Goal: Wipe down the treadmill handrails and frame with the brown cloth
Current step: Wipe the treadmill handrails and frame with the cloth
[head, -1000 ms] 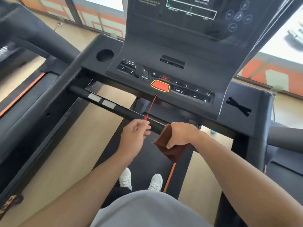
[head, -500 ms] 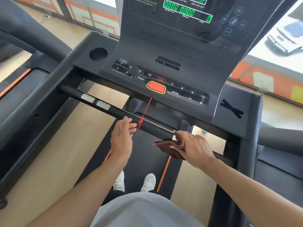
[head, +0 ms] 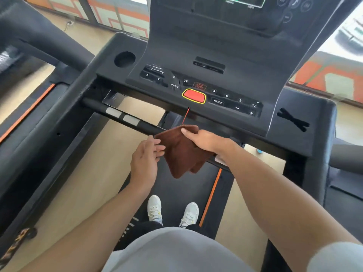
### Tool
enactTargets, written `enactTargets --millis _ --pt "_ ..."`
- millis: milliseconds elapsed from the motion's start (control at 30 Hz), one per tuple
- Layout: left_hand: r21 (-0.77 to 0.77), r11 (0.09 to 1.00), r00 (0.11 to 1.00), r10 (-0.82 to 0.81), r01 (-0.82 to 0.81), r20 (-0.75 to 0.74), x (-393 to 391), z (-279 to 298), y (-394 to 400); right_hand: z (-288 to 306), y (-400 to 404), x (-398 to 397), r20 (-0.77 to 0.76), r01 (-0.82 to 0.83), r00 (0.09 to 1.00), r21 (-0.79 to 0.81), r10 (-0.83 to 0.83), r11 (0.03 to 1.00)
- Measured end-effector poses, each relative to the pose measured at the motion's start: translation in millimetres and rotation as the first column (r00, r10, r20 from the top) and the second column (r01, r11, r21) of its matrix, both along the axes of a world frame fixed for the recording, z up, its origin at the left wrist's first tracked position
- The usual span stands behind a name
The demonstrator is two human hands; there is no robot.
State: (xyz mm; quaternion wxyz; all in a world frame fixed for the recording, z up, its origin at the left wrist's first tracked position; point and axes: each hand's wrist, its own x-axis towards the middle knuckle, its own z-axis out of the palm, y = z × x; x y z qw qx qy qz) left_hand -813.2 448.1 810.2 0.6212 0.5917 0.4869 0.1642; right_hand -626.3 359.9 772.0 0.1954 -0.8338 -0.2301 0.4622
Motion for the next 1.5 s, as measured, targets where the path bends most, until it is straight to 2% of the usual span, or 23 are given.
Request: enactTargets --millis 67,133,233,300,400,533,633,833,1000,1067,1200,1367,1500 --pt "0.002 0.997 0.997 -0.081 0.081 0.001 6.3 0.6 -12.7 6.1 -3.1 2.9 -0.143 0.043 0.989 -0.014 -0.045 0.999" --pt "0.008 0.988 0.988 -0.154 0.154 0.016 12.0 2.7 -23.5 7.2 -11.9 3.7 -0.177 0.003 0.984 0.010 -0.001 1.000" --pt "0.040 0.974 0.975 -0.224 0.223 0.009 20.6 5.7 -31.5 2.8 -34.8 2.3 -0.002 -0.181 0.984 -0.038 0.181 0.983" --pt "0.035 0.968 0.968 -0.250 0.250 -0.007 26.7 6.3 -35.2 -0.9 -53.7 0.7 0.125 -0.239 0.961 -0.090 0.249 0.967" --pt "0.020 0.952 0.952 -0.305 0.305 -0.017 37.6 7.7 -44.5 -5.1 -92.4 4.7 0.217 -0.247 0.937 -0.137 0.272 0.959" --pt "0.014 0.918 0.918 -0.396 0.396 -0.002 53.3 12.8 -62.1 11.4 -179.9 14.2 0.211 -0.265 0.914 -0.339 0.347 0.903" --pt "0.014 0.881 0.882 -0.472 0.472 -0.015 60.3 12.0 -73.7 25.4 -226.3 -0.4 0.361 -0.195 0.851 -0.457 0.381 0.868" --pt "-0.026 0.834 0.834 -0.552 0.551 -0.022 57.2 6.7 -83.3 6.0 -228.3 -25.8 0.616 -0.026 0.758 -0.297 0.213 0.954" --pt "-0.043 0.862 0.861 -0.506 0.505 -0.044 38.8 0.8 -64.3 -1.8 -232.1 -41.7 0.732 -0.003 0.678 -0.092 0.070 0.996" --pt "-0.051 0.889 0.888 -0.458 0.456 -0.047 30.8 -2.2 -52.2 5.6 -221.7 -40.3 0.724 0.035 0.690 -0.035 0.001 0.999" --pt "-0.072 0.934 0.934 -0.354 0.350 -0.049 17.5 -4.0 -30.8 12.6 -159.5 -34.9 0.650 -0.031 0.754 -0.102 0.090 0.994" --pt "-0.036 0.970 0.969 -0.242 0.241 -0.051 2.6 1.0 -8.4 -0.7 -38.3 -42.2 0.586 -0.134 0.803 -0.005 0.112 0.991" --pt "-0.037 0.987 0.986 -0.161 0.159 -0.048 -10.6 3.7 3.0 -0.6 -13.2 -35.6 0.526 -0.118 0.846 0.016 0.091 0.993"
